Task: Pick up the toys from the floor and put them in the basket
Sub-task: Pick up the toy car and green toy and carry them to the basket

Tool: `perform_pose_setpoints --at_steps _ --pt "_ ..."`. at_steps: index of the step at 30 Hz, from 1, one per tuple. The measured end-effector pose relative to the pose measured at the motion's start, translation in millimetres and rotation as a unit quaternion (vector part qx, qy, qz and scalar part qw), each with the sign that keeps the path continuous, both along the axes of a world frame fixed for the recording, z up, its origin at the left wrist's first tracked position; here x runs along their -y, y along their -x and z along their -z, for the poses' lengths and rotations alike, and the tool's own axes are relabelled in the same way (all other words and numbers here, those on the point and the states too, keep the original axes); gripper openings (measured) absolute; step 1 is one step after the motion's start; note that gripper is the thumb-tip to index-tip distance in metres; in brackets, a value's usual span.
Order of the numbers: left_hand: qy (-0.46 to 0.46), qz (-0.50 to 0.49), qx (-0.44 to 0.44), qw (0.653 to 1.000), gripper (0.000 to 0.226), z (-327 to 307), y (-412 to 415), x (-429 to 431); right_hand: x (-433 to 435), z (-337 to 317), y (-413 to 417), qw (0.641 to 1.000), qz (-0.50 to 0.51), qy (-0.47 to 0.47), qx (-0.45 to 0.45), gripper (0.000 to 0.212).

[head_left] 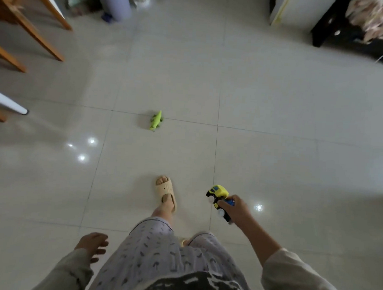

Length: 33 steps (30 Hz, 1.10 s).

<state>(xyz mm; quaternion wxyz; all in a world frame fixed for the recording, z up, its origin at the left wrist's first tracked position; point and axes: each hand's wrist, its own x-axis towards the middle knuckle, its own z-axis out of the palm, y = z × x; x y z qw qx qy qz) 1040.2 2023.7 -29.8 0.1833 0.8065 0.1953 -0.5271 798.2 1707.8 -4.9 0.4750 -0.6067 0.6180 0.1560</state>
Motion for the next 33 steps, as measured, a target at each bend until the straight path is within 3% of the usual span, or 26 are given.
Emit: perform_pose_setpoints --at_steps 13,16,20,25,28,33 --pt "0.130 0.097 0.051 0.986 0.011 -42.9 -182.1 243.6 102.3 25.6 -72.2 0.992 0.069 -0.043 -0.096 0.028" --pt "0.141 0.098 0.048 0.984 0.012 -43.8 -205.8 277.9 127.1 28.2 -86.0 0.986 0.115 -0.072 -0.096 0.033" --pt "0.125 0.113 0.038 0.985 0.011 -28.0 -222.2 293.9 171.4 30.6 -127.8 0.986 0.101 -0.084 -0.100 0.032" --pt "0.028 0.051 -0.019 0.998 0.012 -4.1 -225.5 273.1 250.4 32.1 -215.5 0.993 0.016 -0.072 -0.097 0.027" --pt "-0.046 0.002 -0.057 0.997 0.026 6.8 -231.0 262.3 297.0 29.1 -274.4 0.995 -0.024 -0.061 -0.077 0.023" --pt "-0.024 -0.098 -0.035 0.994 0.028 13.6 -258.3 307.3 359.6 34.4 -362.9 0.991 -0.093 -0.073 -0.065 0.026"
